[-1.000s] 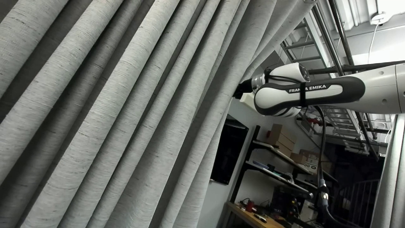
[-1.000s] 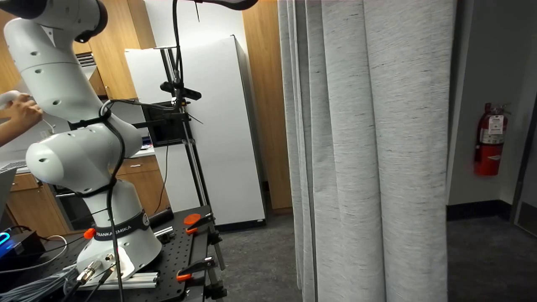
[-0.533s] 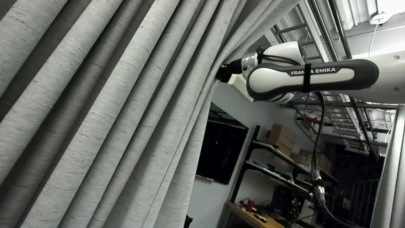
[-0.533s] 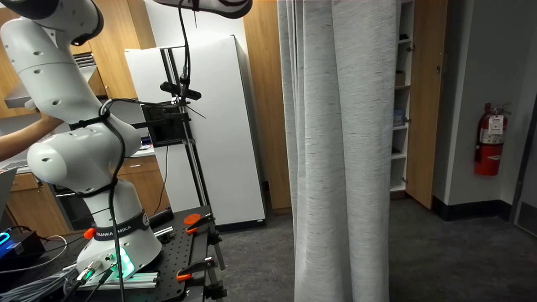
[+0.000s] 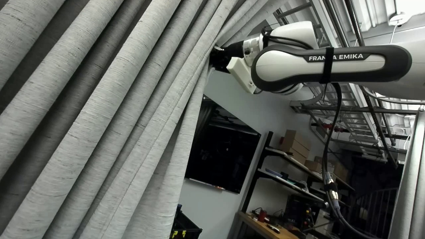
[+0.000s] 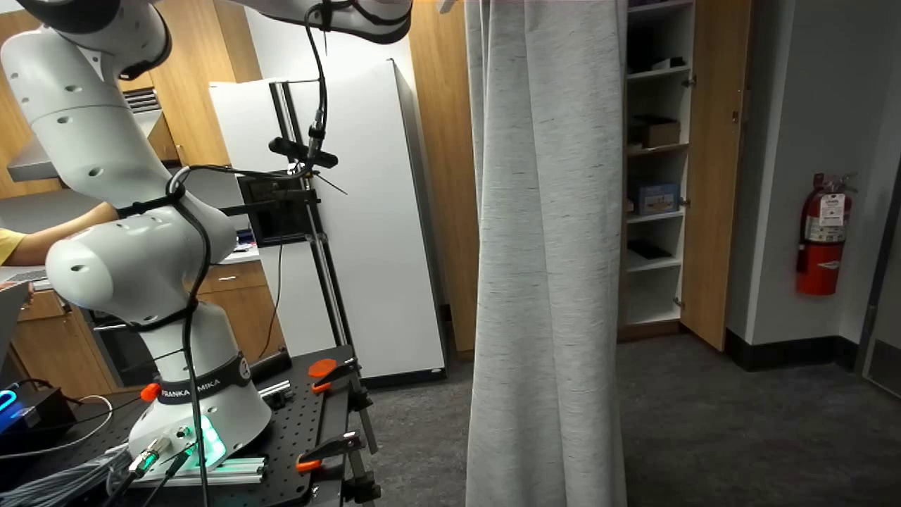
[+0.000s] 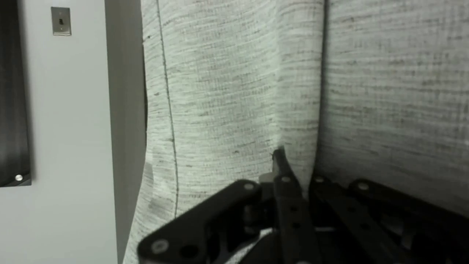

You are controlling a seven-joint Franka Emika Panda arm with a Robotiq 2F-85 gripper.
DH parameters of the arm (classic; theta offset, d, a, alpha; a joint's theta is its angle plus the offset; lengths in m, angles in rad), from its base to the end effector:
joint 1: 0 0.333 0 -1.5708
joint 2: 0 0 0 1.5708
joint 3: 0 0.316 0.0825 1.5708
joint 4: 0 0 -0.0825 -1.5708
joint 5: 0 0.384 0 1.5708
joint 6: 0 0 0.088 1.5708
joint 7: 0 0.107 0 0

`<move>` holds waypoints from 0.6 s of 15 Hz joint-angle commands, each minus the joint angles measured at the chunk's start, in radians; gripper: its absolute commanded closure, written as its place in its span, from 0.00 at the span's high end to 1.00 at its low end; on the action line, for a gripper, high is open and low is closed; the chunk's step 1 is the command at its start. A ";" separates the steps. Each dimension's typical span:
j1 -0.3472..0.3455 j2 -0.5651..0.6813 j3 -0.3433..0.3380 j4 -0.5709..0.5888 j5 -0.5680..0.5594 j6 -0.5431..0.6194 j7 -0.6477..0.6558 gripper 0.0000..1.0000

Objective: Pull the curtain to the left

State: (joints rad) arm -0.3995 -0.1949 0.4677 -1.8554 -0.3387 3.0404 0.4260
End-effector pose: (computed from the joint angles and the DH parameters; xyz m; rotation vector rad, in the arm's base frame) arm 0.5350 0.0950 0.7537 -2.4333 -0.0189 -1.9861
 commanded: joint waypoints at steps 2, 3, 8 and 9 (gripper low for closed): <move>0.026 0.030 0.112 -0.038 -0.011 -0.069 0.068 0.00; 0.021 0.028 0.128 -0.034 -0.018 -0.072 0.078 0.00; 0.030 0.060 0.187 -0.016 -0.014 -0.050 0.070 0.00; 0.031 0.064 0.195 -0.011 -0.014 -0.046 0.068 0.00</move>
State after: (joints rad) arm -0.4019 -0.1905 0.5954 -1.8273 -0.3387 3.0292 0.4779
